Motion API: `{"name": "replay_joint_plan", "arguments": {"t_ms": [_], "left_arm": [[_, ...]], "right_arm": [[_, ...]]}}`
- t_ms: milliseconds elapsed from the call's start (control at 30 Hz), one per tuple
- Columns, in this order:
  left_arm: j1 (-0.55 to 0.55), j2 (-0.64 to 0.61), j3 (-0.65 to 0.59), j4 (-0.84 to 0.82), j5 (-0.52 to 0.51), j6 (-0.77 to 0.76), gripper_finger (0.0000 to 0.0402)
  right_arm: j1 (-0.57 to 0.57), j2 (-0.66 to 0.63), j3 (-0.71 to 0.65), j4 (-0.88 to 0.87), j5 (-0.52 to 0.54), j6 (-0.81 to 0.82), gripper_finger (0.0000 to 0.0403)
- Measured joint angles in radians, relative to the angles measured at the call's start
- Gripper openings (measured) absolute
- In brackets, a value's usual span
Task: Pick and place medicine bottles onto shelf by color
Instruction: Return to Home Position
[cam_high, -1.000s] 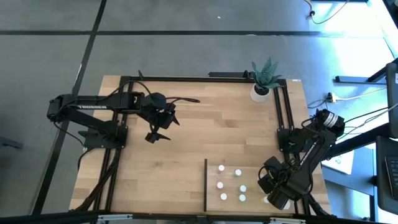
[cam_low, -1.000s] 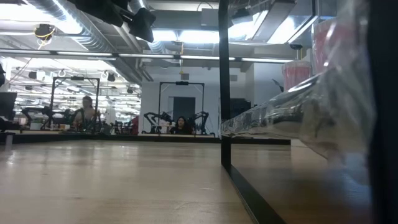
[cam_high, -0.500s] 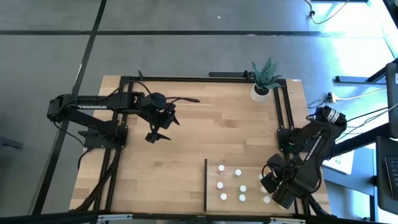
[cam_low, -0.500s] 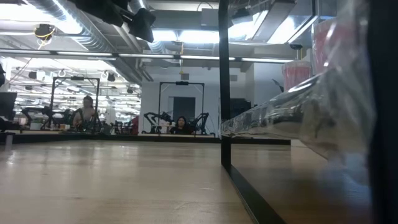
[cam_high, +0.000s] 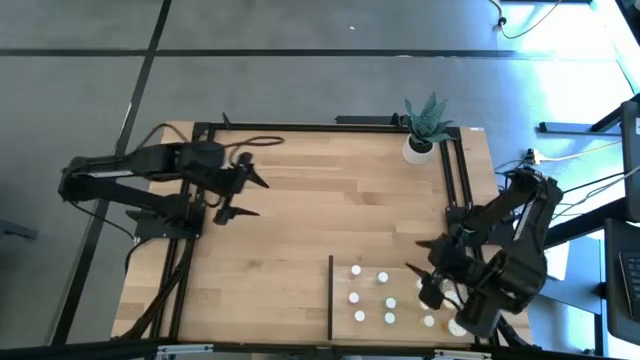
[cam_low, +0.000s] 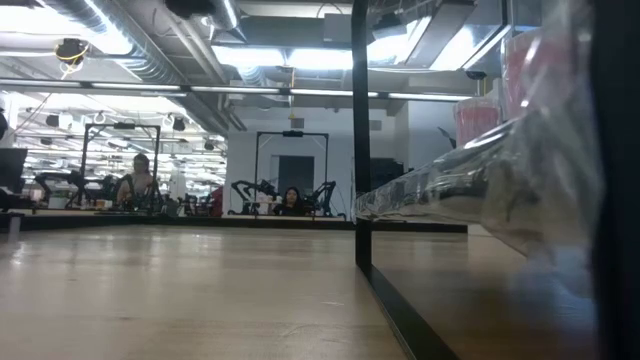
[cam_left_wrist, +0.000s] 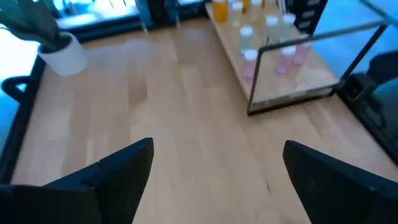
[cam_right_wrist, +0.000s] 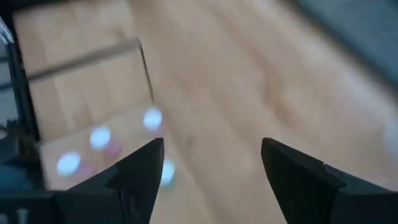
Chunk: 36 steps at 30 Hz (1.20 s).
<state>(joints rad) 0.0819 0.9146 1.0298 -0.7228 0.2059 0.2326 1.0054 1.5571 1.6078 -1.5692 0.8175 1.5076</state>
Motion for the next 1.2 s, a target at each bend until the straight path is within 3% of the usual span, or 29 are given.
{"name": "replay_joint_plan", "arguments": {"t_ms": [100,233,433,600,967,1200], "left_arm": [[-0.028,-0.079,0.000,-0.030,-0.035,-0.051,0.0352],[-0.066,-0.177,0.000,-0.074,-0.116,-0.150,0.0352],[-0.126,-0.308,-0.002,-0.125,-0.271,-0.259,0.0352],[-0.155,-0.420,-0.072,-0.118,-0.377,-0.316,0.0352],[-0.157,-0.708,-0.281,0.019,-0.379,-0.330,0.0352],[-0.157,-0.851,-0.398,0.047,-0.370,-0.335,0.0352]], "right_arm": [[0.000,-0.040,0.000,0.000,0.137,-0.107,0.0272],[0.000,-0.133,-0.042,-0.004,0.236,-0.173,0.0272],[0.000,-0.295,-0.151,0.004,0.265,-0.183,0.0272],[0.001,-0.414,-0.270,0.127,0.237,-0.287,0.0272],[0.001,-0.706,-0.590,0.579,0.185,-0.702,0.0271],[0.000,-0.924,-0.806,0.968,0.008,-1.007,0.0271]]}}
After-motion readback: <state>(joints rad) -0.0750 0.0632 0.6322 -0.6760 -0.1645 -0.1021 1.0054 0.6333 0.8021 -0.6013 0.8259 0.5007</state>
